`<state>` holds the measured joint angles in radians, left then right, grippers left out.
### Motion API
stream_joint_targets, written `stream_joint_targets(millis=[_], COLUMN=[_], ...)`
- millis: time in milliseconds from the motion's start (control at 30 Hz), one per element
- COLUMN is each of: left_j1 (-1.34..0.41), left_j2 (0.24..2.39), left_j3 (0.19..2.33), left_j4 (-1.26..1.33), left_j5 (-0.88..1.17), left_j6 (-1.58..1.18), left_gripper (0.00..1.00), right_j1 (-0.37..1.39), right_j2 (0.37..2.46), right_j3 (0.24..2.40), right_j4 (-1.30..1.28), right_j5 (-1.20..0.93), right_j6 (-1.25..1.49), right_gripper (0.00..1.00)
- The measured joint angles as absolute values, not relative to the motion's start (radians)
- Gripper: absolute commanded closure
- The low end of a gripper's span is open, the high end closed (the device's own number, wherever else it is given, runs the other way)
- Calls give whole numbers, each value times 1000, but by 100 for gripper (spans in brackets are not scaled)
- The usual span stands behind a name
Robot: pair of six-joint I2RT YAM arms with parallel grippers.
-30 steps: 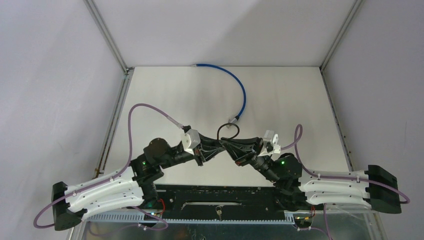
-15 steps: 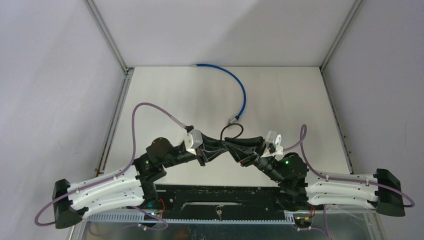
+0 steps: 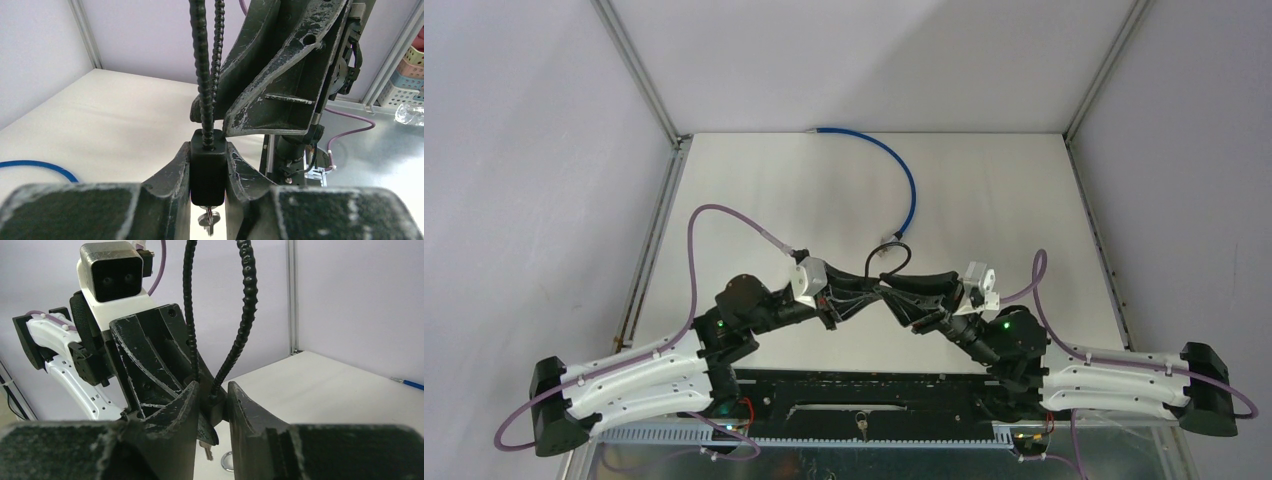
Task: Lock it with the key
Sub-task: Lock the lock.
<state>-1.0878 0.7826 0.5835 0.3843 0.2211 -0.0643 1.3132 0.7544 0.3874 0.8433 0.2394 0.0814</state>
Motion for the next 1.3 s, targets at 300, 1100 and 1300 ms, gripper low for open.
stream_joint_targets(millis=[300,1100,1300], left_j1=[-1088,-1088,-1088], left_j2=[786,791,792], left_j3=[583,583,583], left_j4=[389,410,410], left_j5=[221,241,243], left_j6=[-72,-81,-81], left_gripper=[100,100,100], right_j1=[1302,1272,1270], right_j2=[749,752,753], right_j3=[388,388,388], right_j4=[863,935,939], right_j5=[223,214,213], right_j6=[108,168,174], right_gripper=[68,85,100])
